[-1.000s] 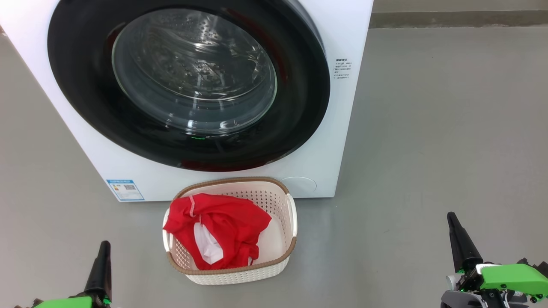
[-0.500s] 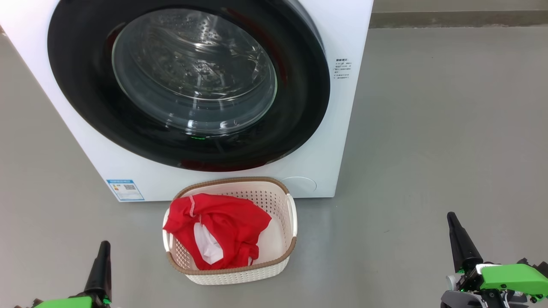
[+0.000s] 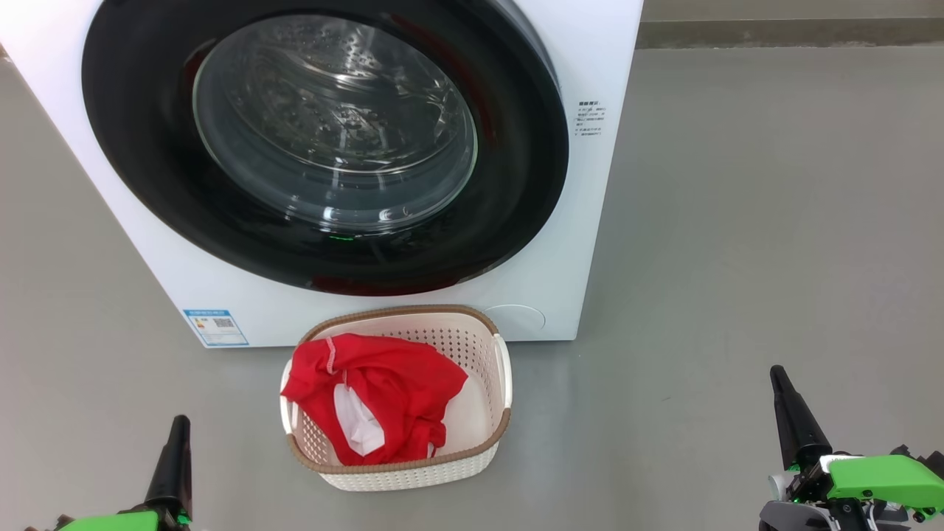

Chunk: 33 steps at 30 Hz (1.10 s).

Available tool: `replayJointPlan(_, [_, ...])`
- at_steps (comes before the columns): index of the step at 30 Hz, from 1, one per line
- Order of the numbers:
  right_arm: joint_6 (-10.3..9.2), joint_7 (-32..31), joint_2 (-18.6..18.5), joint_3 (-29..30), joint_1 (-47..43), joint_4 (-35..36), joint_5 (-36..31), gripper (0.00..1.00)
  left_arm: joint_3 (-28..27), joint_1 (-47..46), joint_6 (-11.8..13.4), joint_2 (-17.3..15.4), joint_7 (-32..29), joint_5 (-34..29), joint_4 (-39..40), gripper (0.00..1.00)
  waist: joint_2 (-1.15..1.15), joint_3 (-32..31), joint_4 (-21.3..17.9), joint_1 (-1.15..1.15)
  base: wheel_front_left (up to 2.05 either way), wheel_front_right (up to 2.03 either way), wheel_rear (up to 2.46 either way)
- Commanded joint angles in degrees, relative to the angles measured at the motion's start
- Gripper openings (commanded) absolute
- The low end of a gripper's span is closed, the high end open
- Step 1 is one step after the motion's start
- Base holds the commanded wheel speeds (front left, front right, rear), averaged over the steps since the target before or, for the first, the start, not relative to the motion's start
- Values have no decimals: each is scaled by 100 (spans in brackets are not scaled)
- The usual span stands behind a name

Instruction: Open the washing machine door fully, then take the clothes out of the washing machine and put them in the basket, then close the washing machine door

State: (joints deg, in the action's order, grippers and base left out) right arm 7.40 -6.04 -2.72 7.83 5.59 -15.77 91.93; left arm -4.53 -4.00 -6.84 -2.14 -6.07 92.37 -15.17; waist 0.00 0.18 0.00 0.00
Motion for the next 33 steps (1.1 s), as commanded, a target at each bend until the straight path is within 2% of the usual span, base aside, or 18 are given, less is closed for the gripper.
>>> replayJointPlan(1, [9, -48, -18, -127, 60, 175, 20, 0, -199, -219, -65, -79, -42, -21, 112, 0, 0, 0, 0, 0, 0, 0, 0])
replayJointPlan(33, [9, -49, -17, -126, 60, 175, 19, 0, -202, -220, -65, -77, -44, -23, 112, 0, 0, 0, 0, 0, 0, 0, 0])
